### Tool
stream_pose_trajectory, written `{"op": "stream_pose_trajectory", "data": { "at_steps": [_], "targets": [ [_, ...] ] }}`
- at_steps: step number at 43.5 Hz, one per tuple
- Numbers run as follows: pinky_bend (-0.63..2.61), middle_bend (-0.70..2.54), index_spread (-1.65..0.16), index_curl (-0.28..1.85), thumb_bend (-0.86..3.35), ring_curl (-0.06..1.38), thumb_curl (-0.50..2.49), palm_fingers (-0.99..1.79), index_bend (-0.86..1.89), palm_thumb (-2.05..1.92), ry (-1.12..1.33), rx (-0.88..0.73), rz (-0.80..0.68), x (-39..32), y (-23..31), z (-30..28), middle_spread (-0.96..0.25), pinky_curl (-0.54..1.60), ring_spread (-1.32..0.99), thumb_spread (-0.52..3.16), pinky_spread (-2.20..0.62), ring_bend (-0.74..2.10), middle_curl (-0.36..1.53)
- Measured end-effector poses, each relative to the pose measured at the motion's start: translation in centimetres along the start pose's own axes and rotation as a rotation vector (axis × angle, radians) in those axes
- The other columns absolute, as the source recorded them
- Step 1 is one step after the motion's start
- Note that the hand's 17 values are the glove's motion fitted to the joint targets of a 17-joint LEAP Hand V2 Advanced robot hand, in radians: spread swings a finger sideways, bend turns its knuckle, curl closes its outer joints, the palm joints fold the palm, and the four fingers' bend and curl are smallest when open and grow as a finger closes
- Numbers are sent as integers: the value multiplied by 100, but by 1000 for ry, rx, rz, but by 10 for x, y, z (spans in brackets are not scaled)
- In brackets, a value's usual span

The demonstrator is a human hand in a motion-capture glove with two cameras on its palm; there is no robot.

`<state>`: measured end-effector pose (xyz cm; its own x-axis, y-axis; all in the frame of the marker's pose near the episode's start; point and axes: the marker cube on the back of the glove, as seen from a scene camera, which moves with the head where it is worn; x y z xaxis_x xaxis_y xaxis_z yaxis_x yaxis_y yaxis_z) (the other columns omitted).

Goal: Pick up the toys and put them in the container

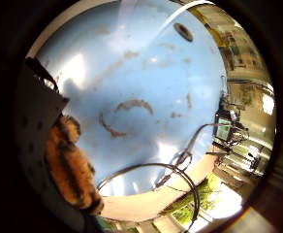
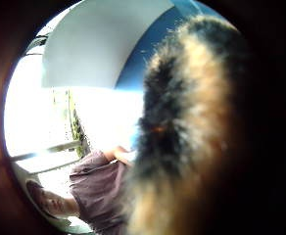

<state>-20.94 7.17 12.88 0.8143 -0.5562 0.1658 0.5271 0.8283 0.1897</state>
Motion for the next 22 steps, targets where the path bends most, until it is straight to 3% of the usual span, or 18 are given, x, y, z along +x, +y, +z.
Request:
{"op": "stream_pose_trajectory", "data": {
  "at_steps": [11, 22],
  "targets": [
    [80, 112, -14, 64, 21, 62, 89, 104, 111, 61, 148, 179, 148, -15, -43, -190, -14, 43, -33, 84, -37, 113, 66],
    [82, 114, -17, 71, 17, 63, 100, 102, 111, 61, 226, 268, 83, -87, -104, -278, -16, 44, -37, 64, -37, 114, 69]
  ]
}}
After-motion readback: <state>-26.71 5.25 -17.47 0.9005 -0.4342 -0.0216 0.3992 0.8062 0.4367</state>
